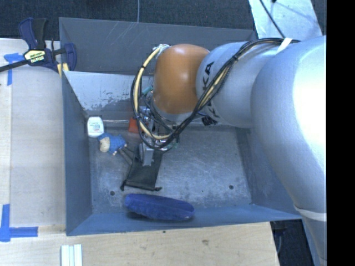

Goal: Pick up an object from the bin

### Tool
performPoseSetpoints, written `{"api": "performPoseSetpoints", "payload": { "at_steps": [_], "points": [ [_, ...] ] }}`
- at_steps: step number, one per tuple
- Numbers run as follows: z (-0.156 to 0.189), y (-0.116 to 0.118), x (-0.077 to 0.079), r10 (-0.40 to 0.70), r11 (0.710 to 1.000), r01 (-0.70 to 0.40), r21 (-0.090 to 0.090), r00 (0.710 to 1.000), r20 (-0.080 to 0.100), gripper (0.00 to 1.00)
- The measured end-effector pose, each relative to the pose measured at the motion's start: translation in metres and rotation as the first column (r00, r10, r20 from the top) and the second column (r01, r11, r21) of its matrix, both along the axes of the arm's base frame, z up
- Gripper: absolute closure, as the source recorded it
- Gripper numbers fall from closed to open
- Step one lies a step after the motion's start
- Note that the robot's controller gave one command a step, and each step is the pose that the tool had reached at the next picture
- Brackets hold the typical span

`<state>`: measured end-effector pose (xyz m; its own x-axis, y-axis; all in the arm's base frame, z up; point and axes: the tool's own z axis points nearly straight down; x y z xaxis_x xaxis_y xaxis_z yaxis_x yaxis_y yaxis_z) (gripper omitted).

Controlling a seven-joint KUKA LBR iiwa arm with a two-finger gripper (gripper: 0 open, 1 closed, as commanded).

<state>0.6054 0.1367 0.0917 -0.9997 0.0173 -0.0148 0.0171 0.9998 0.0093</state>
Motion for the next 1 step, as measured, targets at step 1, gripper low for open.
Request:
{"api": "performPoseSetpoints", "payload": {
  "at_steps": [1],
  "points": [
    [-0.0007,0.0003,-0.0003,-0.002,1.000,0.002,0.002,1.000,-0.002,1.00]
  ]
}}
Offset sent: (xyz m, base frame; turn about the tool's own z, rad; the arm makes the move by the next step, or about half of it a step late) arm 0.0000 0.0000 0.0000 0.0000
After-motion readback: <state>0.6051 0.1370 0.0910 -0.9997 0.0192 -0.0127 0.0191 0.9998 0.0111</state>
